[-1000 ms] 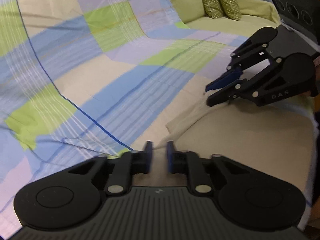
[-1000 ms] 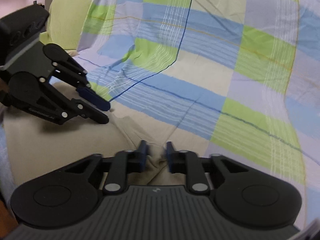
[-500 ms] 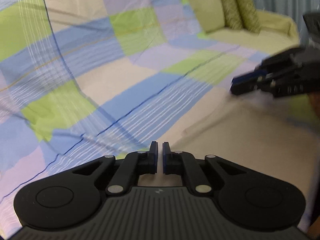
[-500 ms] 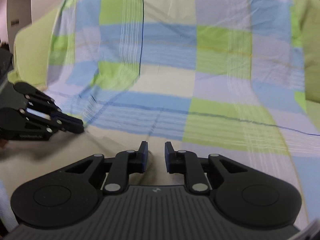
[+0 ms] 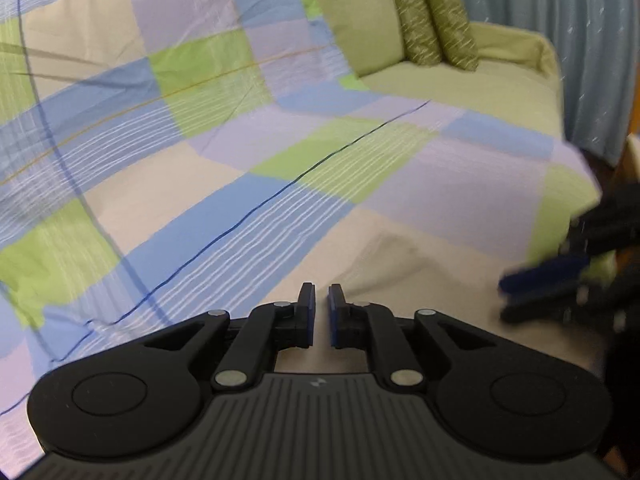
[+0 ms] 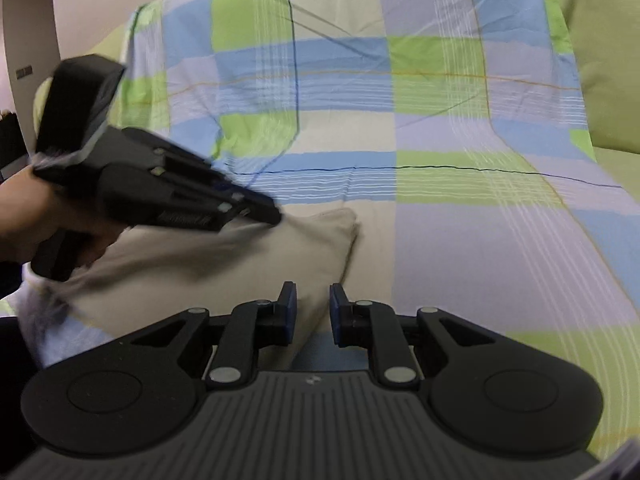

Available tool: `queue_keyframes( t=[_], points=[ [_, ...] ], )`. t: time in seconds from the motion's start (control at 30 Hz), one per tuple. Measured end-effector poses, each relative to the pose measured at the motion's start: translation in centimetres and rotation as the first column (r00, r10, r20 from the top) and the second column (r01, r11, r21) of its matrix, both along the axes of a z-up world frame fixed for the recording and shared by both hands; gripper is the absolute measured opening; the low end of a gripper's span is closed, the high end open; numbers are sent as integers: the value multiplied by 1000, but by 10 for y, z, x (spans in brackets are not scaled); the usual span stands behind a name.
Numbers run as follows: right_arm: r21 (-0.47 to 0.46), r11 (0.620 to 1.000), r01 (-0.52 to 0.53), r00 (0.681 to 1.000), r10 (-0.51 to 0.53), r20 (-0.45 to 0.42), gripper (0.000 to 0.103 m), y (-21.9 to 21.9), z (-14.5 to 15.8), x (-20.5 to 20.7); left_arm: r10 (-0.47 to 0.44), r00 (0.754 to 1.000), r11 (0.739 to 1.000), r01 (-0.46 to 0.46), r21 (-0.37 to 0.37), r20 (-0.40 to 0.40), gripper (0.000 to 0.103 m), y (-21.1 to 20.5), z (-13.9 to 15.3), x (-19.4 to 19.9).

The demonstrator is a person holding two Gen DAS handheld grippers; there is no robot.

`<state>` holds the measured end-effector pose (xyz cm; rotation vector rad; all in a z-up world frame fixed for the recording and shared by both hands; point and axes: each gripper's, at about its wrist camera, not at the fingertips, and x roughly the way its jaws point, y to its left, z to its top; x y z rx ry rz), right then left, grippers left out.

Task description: Fold clothes

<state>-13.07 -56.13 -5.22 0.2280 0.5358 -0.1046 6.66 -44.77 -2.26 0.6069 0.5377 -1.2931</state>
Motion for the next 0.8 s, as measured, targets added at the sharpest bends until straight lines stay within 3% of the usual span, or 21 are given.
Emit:
queue_keyframes(
  t=[0.13,0.23,0.27,0.37,0.53,0.77,0.8],
  points=[
    [22,1000,13,1000,-13,-11,15,7,-10,-7,-6,1000,999,5,44,27,10,-14,-12,-3],
    [29,999,19,1000,-19,-5,15,6,-10,-9,-20,999,1000,21,19,-46,9,-16,2,-2],
    [29,999,19,1000,-19,-2,15,6,-11,-10,-49,998,998,51,44,-50,10,-21,2,-6],
    [28,999,18,1000,-18,5,15,6,-14,-10,-81,996,992,78,102,22,10,-34,-9,-14],
    [27,999,26,999,-27,17,15,8,-19,-12,-52,995,995,45,85,83,14,-51,-16,-8],
    [25,999,22,999,-23,29,15,9,-20,-15,-7,999,1000,6,25,32,13,-24,9,-1],
    [28,999,24,999,-25,33,15,9,-20,-16,-18,999,999,16,46,42,13,-23,5,-4]
  ],
)
